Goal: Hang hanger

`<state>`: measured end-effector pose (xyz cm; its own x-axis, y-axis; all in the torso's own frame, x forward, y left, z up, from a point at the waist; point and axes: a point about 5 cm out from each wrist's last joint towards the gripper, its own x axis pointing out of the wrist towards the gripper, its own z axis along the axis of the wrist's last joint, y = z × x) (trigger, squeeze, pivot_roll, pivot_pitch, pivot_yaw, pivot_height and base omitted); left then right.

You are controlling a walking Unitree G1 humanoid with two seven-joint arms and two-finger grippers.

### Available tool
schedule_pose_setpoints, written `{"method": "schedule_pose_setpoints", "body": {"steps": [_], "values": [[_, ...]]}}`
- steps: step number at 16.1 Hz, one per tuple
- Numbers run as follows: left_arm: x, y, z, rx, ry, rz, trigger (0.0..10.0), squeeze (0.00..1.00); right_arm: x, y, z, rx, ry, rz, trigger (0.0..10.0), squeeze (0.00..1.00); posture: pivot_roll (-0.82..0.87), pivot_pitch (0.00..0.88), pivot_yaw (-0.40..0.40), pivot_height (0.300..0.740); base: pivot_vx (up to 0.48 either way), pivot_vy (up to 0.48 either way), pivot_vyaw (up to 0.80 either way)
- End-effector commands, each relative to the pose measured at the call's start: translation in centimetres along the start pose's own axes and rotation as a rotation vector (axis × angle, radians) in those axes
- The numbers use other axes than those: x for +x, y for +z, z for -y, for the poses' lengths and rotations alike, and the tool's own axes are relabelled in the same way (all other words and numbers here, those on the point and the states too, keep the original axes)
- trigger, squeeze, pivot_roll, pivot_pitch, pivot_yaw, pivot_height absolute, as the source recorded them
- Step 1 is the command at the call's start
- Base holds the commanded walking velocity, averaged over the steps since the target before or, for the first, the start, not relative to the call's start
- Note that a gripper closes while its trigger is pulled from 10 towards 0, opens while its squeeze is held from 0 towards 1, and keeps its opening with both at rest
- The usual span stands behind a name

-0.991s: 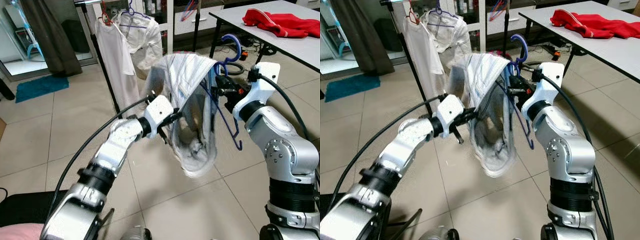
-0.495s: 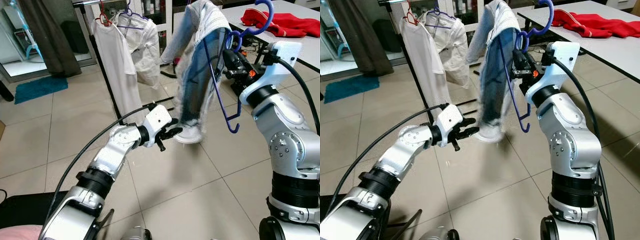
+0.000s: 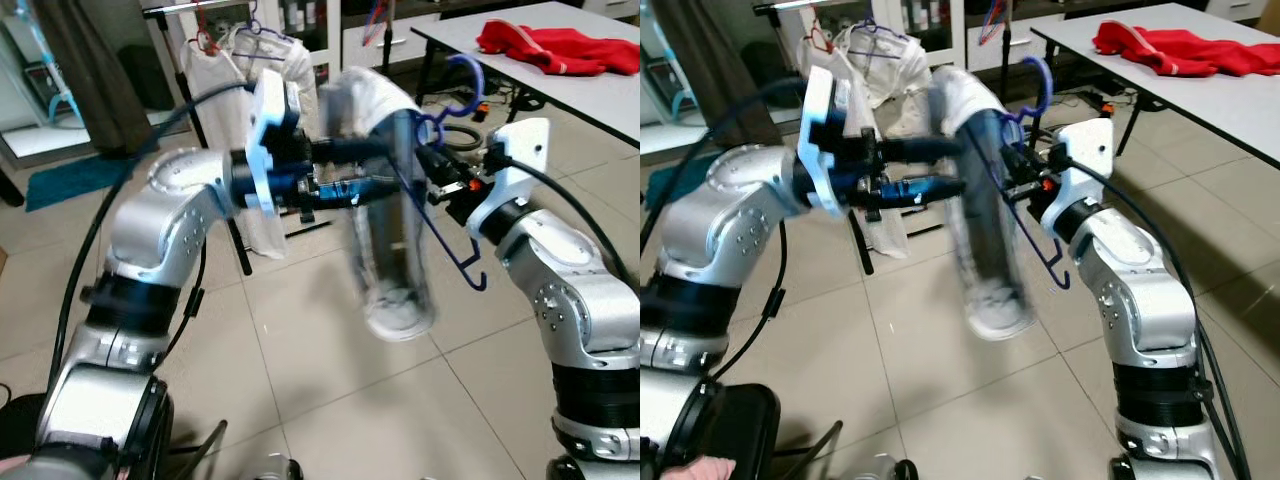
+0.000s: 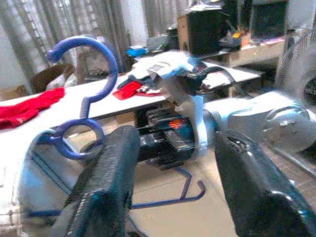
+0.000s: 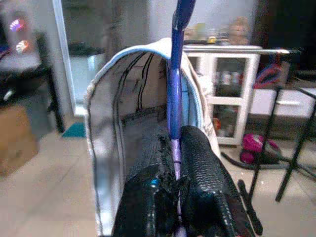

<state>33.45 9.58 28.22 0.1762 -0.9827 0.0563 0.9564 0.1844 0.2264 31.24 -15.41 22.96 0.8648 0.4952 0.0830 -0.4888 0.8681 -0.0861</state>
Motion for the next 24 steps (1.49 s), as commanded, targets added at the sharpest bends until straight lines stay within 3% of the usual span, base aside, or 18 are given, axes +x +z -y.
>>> {"method": "schedule_pose_setpoints", "body": {"steps": [1, 2, 3, 4, 5, 7, 8, 9, 11, 12, 13, 16, 17, 18, 24], "values": [[-1.3, 0.7, -2.1, 0.101, 0.108, -0.075, 10.0, 1.00, -0.2, 0.6, -1.1, -0.076, 0.096, 0.043, 10.0, 0.00, 0.06, 0.000, 0.088, 0.740, 0.000, 0.000, 0.00], [-1.8, 0.3, -2.7, 0.150, 0.133, -0.153, 10.0, 1.00, -0.6, -0.2, -1.4, -0.132, 0.148, 0.006, 10.0, 0.00, 0.05, 0.000, 0.091, 0.740, 0.000, 0.000, 0.00], [-2.1, 0.4, -2.9, 0.164, 0.134, -0.176, 10.0, 0.73, -0.8, -0.6, -1.5, -0.153, 0.174, -0.011, 10.0, 0.00, 0.05, 0.000, 0.091, 0.740, 0.000, 0.000, 0.00], [-2.3, 0.5, -3.1, 0.171, 0.134, -0.190, 10.0, 0.73, -1.0, -0.8, -1.6, -0.165, 0.191, -0.022, 10.0, 0.00, 0.05, 0.000, 0.093, 0.740, 0.000, 0.000, 0.00], [-2.6, 1.1, -3.3, 0.167, 0.127, -0.184, 10.0, 0.00, -1.3, -1.0, -1.6, -0.176, 0.209, -0.032, 10.0, 0.00, 0.05, 0.000, 0.094, 0.740, 0.000, 0.000, 0.00], [-3.1, 1.7, -4.1, 0.138, 0.057, -0.200, 10.0, 0.00, -1.9, -1.4, -1.8, -0.204, 0.279, -0.046, 10.0, 0.00, 0.05, 0.000, 0.094, 0.740, 0.000, 0.000, 0.00], [-3.4, 0.9, -4.0, 0.084, -0.020, -0.236, 10.0, 0.17, -2.1, -1.4, -2.2, -0.213, 0.326, -0.046, 10.0, 0.00, 0.05, 0.000, 0.092, 0.740, 0.000, 0.000, 0.00], [-3.7, -0.6, -3.6, 0.048, -0.097, -0.306, 10.0, 1.00, -2.3, -1.4, -2.8, -0.227, 0.391, -0.051, 10.0, 0.00, 0.05, 0.000, 0.093, 0.740, 0.000, 0.000, 0.00], [-3.8, -2.1, -3.4, 0.073, -0.129, -0.395, 10.0, 1.00, -2.7, -1.4, -3.3, -0.236, 0.463, -0.058, 10.0, 0.00, 0.05, 0.000, 0.092, 0.740, 0.000, 0.000, 0.00], [-3.8, -2.4, -3.1, 0.036, -0.185, -0.399, 10.0, 0.05, -2.8, -1.4, -3.4, -0.244, 0.489, -0.062, 10.0, 0.00, 0.04, 0.000, 0.093, 0.740, 0.000, 0.000, 0.00], [-3.6, -2.7, -2.8, 0.003, -0.242, -0.401, 10.0, 0.00, -2.9, -1.3, -3.4, -0.253, 0.509, -0.065, 10.0, 0.00, 0.04, 0.000, 0.093, 0.740, 0.000, 0.000, 0.00], [-3.3, -4.1, -2.3, -0.010, -0.303, -0.455, 10.0, 0.00, -3.1, -1.1, -3.6, -0.264, 0.542, -0.061, 10.0, 0.00, 0.04, 0.000, 0.094, 0.740, 0.000, 0.000, 0.00], [-3.3, -4.9, -2.4, -0.005, -0.297, -0.499, 8.1, 0.00, -3.2, -0.9, -3.6, -0.269, 0.551, -0.056, 10.0, 0.00, 0.04, 0.000, 0.100, 0.740, 0.000, 0.000, 0.00], [-3.3, -5.2, -2.5, 0.020, -0.273, -0.519, 0.0, 0.00, -3.2, -0.7, -3.6, -0.272, 0.554, -0.052, 10.0, 0.00, 0.04, 0.000, 0.101, 0.740, 0.000, 0.000, 0.00], [-3.5, -6.0, -2.4, 0.036, -0.298, -0.552, 0.0, 0.00, -3.3, -0.2, -4.0, -0.289, 0.607, -0.047, 10.0, 0.00, 0.04, 0.000, 0.101, 0.740, 0.000, 0.000, 0.00]]}}
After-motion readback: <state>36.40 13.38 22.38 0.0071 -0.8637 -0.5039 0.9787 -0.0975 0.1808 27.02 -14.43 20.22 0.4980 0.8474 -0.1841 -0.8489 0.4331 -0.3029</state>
